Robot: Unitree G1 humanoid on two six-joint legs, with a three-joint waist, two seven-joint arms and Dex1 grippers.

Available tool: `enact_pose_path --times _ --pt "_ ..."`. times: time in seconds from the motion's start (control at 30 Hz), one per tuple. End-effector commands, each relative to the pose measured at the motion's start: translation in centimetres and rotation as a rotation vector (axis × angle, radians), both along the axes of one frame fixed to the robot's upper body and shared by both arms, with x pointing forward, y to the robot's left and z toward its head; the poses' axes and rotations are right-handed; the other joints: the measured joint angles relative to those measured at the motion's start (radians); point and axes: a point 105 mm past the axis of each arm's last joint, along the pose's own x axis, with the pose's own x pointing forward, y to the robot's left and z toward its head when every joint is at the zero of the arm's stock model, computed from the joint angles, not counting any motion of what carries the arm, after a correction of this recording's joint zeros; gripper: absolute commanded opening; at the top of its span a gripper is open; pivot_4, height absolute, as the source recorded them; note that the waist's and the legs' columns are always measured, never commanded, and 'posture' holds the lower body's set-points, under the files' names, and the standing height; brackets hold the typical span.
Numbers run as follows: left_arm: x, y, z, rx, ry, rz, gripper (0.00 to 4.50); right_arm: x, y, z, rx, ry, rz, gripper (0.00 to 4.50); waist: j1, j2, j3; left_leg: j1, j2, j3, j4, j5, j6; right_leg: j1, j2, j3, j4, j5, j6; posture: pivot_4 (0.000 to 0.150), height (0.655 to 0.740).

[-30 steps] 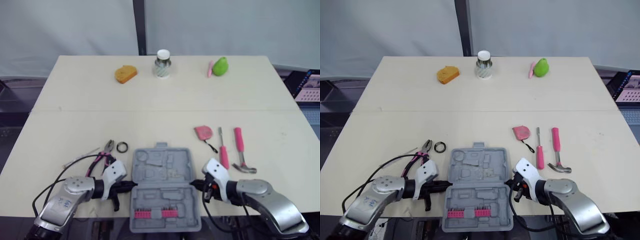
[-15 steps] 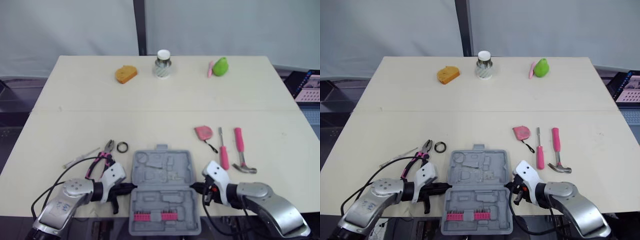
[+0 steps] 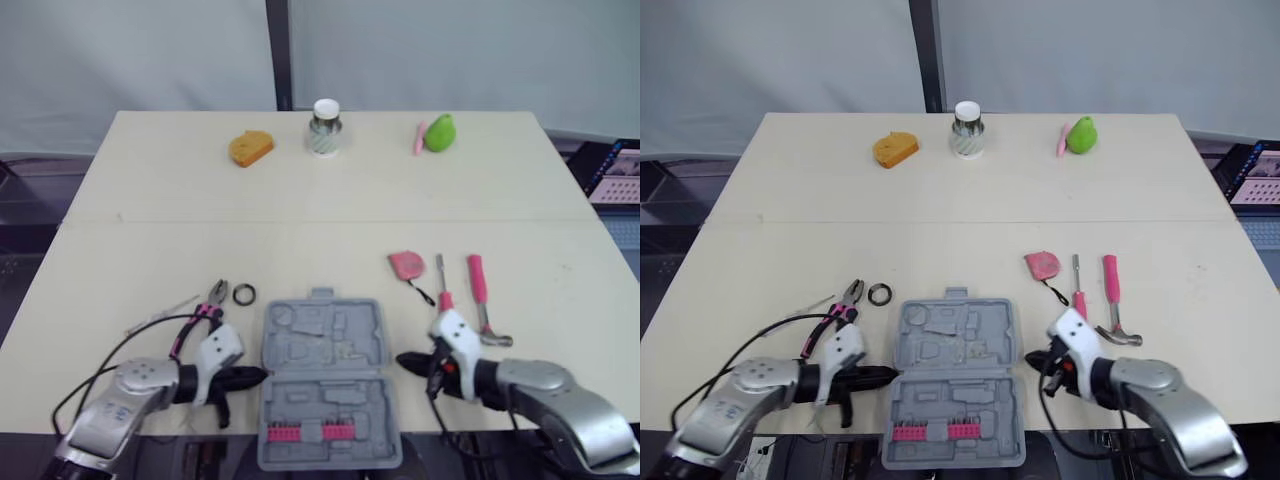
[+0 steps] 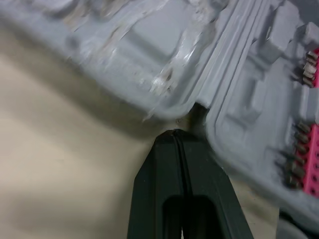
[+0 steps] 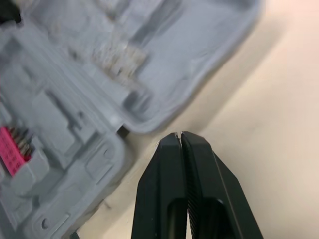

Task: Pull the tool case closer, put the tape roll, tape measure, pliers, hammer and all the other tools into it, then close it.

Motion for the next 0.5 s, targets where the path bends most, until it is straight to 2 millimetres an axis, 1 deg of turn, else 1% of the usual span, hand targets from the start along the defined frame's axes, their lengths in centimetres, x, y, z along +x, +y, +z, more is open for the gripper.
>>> enact_pose_path --times 0.03,0.07,0.1,0.17,0.2,0.23,0.27,0.3,0.33,0.37,0.4,0.43,0.5 --pt "1.8 3.1 4.1 -0.059 -0.081 0.110 0.00 1.0 -3.8 2.3 0.077 -0.079 -0.055 0.13 0.001 0.000 0.000 0.000 0.000 0.000 0.000 0.000 0.000 0.000 0.000 0.000 0.000 0.000 0.000 0.150 0.7400" --pt "2.3 4.1 5.0 -0.072 -0.101 0.147 0.00 1.1 -4.9 2.5 0.076 -0.087 -0.069 0.13 0.003 0.000 0.000 0.000 0.000 0.000 0.001 0.000 0.000 0.000 0.000 0.000 0.000 0.000 0.000 0.150 0.7400" --pt "3.1 5.8 6.1 -0.081 -0.132 0.210 0.00 1.5 -6.7 2.8 0.084 -0.091 -0.109 0.13 0.005 0.000 0.000 0.000 0.000 0.000 0.001 0.000 0.001 0.001 0.000 0.000 0.000 0.000 0.000 0.150 0.7400" --pt "4.2 8.6 7.6 -0.090 -0.188 0.317 0.00 2.1 -9.2 3.6 0.107 -0.114 -0.156 0.13 0.004 0.000 0.000 0.000 -0.001 -0.001 0.002 0.000 0.001 0.001 0.000 0.000 0.000 0.000 0.000 0.150 0.7400" --pt "4.7 10.3 8.5 -0.095 -0.225 0.379 0.26 2.5 -10.7 4.1 0.123 -0.133 -0.196 0.35 0.001 0.000 0.000 0.000 -0.001 0.000 0.002 0.000 0.001 0.001 0.000 0.000 0.000 0.000 0.000 0.150 0.7400" --pt "5.0 12.5 9.0 -0.083 -0.261 0.458 0.55 2.9 -12.4 4.7 0.135 -0.156 -0.246 0.66 0.000 0.000 0.000 0.001 -0.001 0.000 0.001 0.000 0.001 0.001 0.000 0.000 0.000 0.000 0.000 0.150 0.7400" --pt "5.0 14.1 9.2 -0.069 -0.282 0.510 0.79 3.1 -13.8 5.0 0.145 -0.175 -0.282 0.94 -0.003 0.000 0.000 0.000 0.000 0.000 0.001 0.000 0.001 0.001 0.000 0.000 0.000 0.000 0.000 0.150 0.7400" --pt "4.9 15.3 9.2 -0.051 -0.299 0.551 1.28 3.3 -15.0 5.2 0.147 -0.187 -0.313 1.43 -0.006 0.000 0.000 0.001 0.000 0.001 0.000 0.000 0.001 0.001 0.000 -0.001 0.000 0.000 0.000 0.150 0.7400" --pt "4.8 16.4 9.2 -0.043 -0.311 0.595 1.77 3.4 -16.0 5.1 0.138 -0.196 -0.341 1.92 -0.009 0.000 0.000 0.001 0.000 0.002 -0.001 0.000 0.001 0.000 0.000 0.000 -0.001 0.000 0.000 0.150 0.7400" --pt "4.5 17.1 9.0 -0.034 -0.317 0.626 2.24 3.5 -16.9 5.0 0.131 -0.204 -0.366 2.36 -0.012 0.000 0.000 0.001 0.000 0.002 -0.002 0.000 0.001 0.000 0.000 -0.001 -0.001 0.000 0.000 0.150 0.7400" --pt "3.9 18.3 8.6 -0.020 -0.320 0.677 2.76 3.6 -18.0 4.8 0.122 -0.213 -0.401 2.89 -0.015 -0.001 0.001 0.002 0.000 0.003 -0.003 0.000 0.001 0.000 0.000 -0.001 -0.001 0.000 0.000 0.150 0.7400" --pt "3.2 19.3 8.2 -0.007 -0.320 0.719 3.14 3.7 -18.7 4.6 0.114 -0.219 -0.426 3.27 -0.019 -0.001 0.001 0.002 0.000 0.003 -0.003 0.000 0.001 0.000 0.000 -0.001 -0.001 0.000 0.000 0.150 0.7400" --pt "2.4 20.4 7.6 0.019 -0.318 0.765 4.05 4.0 -19.5 4.4 0.108 -0.227 -0.449 4.23 -0.027 -0.001 0.001 0.002 0.001 0.003 -0.003 0.000 0.001 0.000 0.000 -0.001 -0.001 0.000 0.000 0.150 0.7400"
